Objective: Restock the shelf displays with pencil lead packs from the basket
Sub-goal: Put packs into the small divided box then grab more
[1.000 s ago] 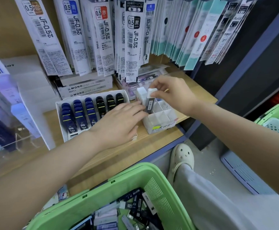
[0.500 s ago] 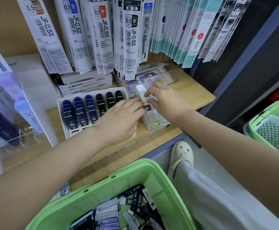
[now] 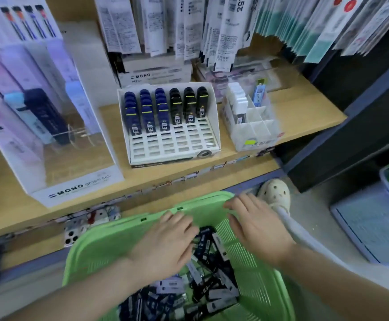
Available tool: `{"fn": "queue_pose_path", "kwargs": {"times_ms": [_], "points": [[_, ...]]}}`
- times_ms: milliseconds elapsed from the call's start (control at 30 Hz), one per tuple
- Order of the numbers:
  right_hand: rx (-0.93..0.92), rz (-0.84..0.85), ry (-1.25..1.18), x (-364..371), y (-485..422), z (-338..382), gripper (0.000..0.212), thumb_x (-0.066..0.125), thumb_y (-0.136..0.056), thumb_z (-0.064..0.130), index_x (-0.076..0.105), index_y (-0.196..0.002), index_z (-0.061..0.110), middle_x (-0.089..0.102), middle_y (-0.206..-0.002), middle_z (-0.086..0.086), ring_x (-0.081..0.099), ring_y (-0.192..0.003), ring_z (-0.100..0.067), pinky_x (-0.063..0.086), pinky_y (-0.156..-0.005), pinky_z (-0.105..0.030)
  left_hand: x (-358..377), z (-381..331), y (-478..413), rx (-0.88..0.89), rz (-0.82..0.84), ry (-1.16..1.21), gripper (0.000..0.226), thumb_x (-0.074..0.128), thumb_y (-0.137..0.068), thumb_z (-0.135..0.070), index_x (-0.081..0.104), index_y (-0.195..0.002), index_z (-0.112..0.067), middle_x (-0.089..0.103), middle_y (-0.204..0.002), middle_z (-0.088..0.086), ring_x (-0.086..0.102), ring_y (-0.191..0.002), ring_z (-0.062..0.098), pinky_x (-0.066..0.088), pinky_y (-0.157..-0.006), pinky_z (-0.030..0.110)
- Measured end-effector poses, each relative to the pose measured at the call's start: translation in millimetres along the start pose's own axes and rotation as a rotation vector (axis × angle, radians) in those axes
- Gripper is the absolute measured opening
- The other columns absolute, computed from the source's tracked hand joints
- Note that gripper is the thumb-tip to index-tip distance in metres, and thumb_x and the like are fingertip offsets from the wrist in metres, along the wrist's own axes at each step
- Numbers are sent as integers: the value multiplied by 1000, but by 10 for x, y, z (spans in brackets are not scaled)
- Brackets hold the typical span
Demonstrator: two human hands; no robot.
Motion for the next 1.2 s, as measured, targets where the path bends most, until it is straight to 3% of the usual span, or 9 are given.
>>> {"fn": "queue_pose_path", "kwargs": {"times_ms": [67, 133, 233, 333, 500, 900, 1033, 1133, 1200], "points": [[43, 166, -68, 451, 138, 68, 21, 37, -89, 28, 54, -99, 20, 57, -86, 3, 58, -76, -15, 47, -64, -23, 403, 58, 187, -63, 97, 65, 24, 65, -63, -45, 69, -81, -31, 61, -78, -15, 59, -71, 0, 55, -67, 17], [97, 332, -144, 887, 238, 143, 29, 33, -96, 25, 52, -116, 16, 54, -106, -1, 58, -96, -21, 49, -80, -27, 769, 137, 336, -143, 209, 128, 34, 77, -56, -47, 69, -85, -31, 61, -81, -15, 61, -74, 1, 54, -69, 17], [203, 587, -237, 1504, 401, 142, 42, 35, -101, 19, 27, -143, 14, 34, -140, -3, 35, -129, -20, 27, -109, -28, 1293, 302, 564, -301, 350, 272, 38, 56, -89, -40, 54, -122, -21, 55, -116, -5, 54, -108, 12, 43, -92, 25], [338, 703, -270, 2016, 532, 20, 51, 44, -98, 19, 25, -144, 10, 30, -147, -8, 32, -133, -23, 24, -110, -27, 1863, 432, 814, -534, 469, 540, 47, 48, -96, -35, 38, -139, -16, 44, -133, 0, 45, -119, 14, 36, -94, 23], [534, 739, -366, 2455, 784, -183, 56, 58, -92, 26, 35, -138, 6, 44, -138, -12, 44, -124, -25, 37, -100, -29, 2327, 365, 1008, -563, 525, 659, 49, 57, -92, -33, 42, -136, -18, 43, -129, -3, 45, -118, 12, 38, -94, 22], [879, 650, -617, 2814, 1071, -84, 51, 76, -78, 15, 41, -115, 10, 55, -122, -11, 55, -113, -26, 47, -94, -37, 2563, 112, 840, -481, 555, 377, 49, 57, -91, -32, 37, -134, -19, 39, -129, 0, 35, -124, 20, 23, -107, 29], [1042, 576, -812, 2788, 1043, -91, 50, 75, -78, 13, 32, -103, 14, 57, -120, -11, 56, -109, -24, 43, -86, -27, 2616, 73, 816, -468, 603, 335, 35, 46, -97, -25, 40, -130, -15, 41, -130, 2, 35, -123, 21, 21, -110, 32], [1098, 551, -915, 2837, 1027, -48, 55, 78, -75, 14, 33, -106, 12, 58, -118, -14, 57, -104, -22, 46, -85, -26, 2651, 86, 828, -452, 658, 394, 30, 45, -98, -20, 43, -127, -14, 41, -127, 4, 36, -119, 22, 27, -100, 30], [1028, 626, -829, 2899, 1037, 10, 59, 82, -71, 23, 42, -112, 8, 62, -112, -13, 59, -103, -25, 49, -88, -32, 2624, 116, 850, -464, 680, 481, 21, 45, -97, -15, 44, -118, -13, 44, -117, 6, 41, -106, 21, 30, -81, 28]]}}
Point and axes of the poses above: each hand's wrist, its own y-axis away from the middle knuckle, its own x-axis out of the palm, z = x × y, the point moved 8 cm from there along -y, towards the middle knuckle
